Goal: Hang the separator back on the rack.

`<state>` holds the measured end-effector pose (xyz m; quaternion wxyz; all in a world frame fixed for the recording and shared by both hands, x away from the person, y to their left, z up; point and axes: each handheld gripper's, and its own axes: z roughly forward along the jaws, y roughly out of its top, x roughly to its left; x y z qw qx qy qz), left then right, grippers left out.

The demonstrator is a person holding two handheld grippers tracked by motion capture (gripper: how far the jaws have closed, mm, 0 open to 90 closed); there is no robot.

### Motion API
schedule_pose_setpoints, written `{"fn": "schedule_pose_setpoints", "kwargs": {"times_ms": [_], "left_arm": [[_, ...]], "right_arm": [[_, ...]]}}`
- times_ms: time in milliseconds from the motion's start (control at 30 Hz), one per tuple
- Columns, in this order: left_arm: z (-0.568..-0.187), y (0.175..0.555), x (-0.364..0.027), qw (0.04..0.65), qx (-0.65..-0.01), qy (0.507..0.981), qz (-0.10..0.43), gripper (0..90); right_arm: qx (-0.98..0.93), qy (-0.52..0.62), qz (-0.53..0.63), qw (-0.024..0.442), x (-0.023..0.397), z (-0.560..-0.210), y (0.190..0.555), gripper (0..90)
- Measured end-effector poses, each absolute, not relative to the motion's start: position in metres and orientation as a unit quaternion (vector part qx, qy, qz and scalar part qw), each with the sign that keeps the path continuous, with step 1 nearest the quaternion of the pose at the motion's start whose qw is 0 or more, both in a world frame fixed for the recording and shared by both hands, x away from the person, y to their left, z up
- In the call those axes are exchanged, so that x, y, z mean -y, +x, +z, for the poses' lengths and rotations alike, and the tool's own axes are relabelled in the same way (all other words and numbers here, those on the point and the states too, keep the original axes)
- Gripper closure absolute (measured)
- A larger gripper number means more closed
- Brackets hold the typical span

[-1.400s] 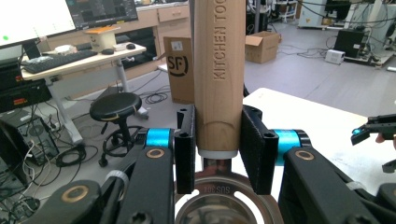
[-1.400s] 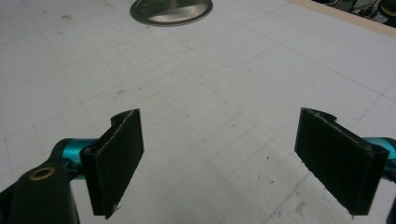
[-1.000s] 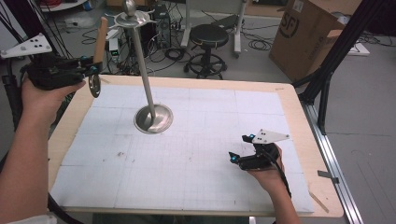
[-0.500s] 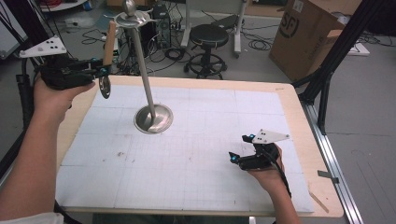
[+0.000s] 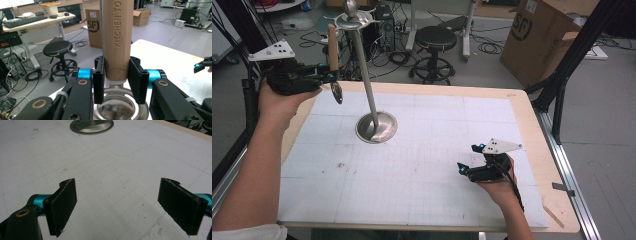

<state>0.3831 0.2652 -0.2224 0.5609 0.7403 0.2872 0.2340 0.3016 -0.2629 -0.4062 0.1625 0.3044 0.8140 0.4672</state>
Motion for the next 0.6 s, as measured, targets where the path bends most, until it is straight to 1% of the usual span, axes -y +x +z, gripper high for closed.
{"fn": "schedule_pose_setpoints", "kwargs": {"times_ms": [67,133,200,467,600], "left_arm": [[-0.222,0.383,-0.266,0.568,-0.289,0.735,0.232,65.7],[-0.221,0.382,-0.267,0.571,-0.294,0.731,0.232,61.4],[-0.221,0.382,-0.268,0.572,-0.299,0.729,0.229,59.0],[-0.219,0.377,-0.269,0.566,-0.299,0.734,0.225,48.5],[-0.218,0.373,-0.269,0.560,-0.290,0.743,0.225,45.9]], "right_arm": [[-0.814,0.304,0.467,0.163,0.263,-0.406,0.302,14.3],[-0.814,0.305,0.467,0.162,0.263,-0.406,0.301,14.3],[-0.814,0.304,0.467,0.163,0.262,-0.406,0.302,14.3],[-0.815,0.303,0.467,0.162,0.263,-0.406,0.301,14.3],[-0.815,0.302,0.467,0.164,0.263,-0.406,0.301,14.3]]}}
